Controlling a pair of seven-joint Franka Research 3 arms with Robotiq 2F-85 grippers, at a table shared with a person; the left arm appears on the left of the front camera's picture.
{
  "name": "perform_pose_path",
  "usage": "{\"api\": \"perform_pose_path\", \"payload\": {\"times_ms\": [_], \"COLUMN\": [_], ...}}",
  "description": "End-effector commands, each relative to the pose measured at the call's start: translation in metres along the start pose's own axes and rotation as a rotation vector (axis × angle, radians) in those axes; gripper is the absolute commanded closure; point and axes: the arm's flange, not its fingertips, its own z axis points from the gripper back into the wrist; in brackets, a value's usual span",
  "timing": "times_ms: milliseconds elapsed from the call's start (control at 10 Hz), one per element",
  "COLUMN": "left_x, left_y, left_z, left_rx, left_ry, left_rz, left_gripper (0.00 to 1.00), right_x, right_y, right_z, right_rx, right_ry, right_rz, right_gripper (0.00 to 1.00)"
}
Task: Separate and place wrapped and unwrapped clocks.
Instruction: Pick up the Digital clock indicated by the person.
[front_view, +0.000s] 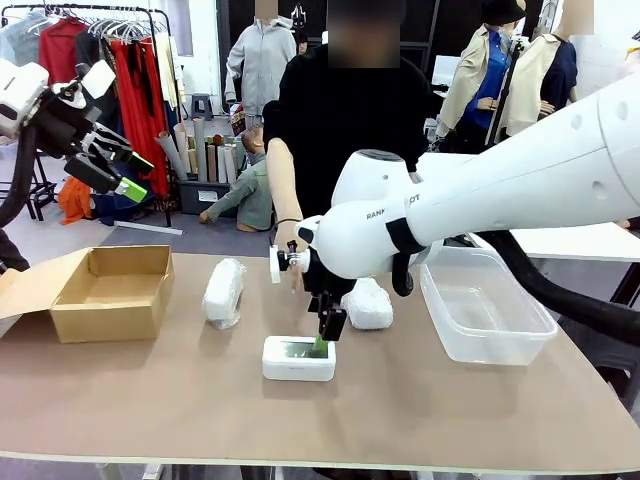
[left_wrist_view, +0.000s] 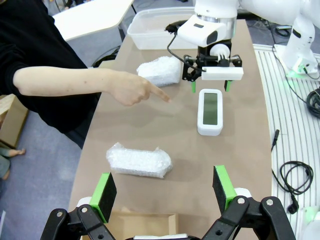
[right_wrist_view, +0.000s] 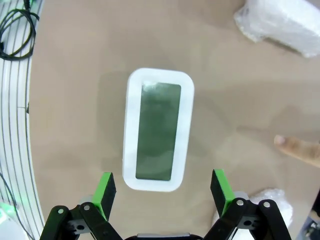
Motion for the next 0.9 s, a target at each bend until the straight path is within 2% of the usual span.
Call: {"api": "perform_pose_path", "payload": {"times_ms": [0,400,800], "left_x": [0.000,0.000,0.000], "left_y": [0.000,0.000,0.000], "left_z": [0.001,0.001,0.001], "left_rx": [-0.004,-0.004,-0.004], "left_ry": [-0.007,-0.007,-0.007], "left_rz": [0.000,0.000,0.000], "left_gripper": [0.00,0.00,0.00], "right_x": [0.010,0.014,0.013], "right_y": [0.000,0.001,0.000], "right_z": [-0.007,-0.032,-0.043], "right_rx": [-0.014,-0.042,-0.018], "right_ry": [0.011,0.026,0.033], "right_rz": [-0.014,-0.058,-0.089], "right_gripper": [0.00,0.00,0.00]}}
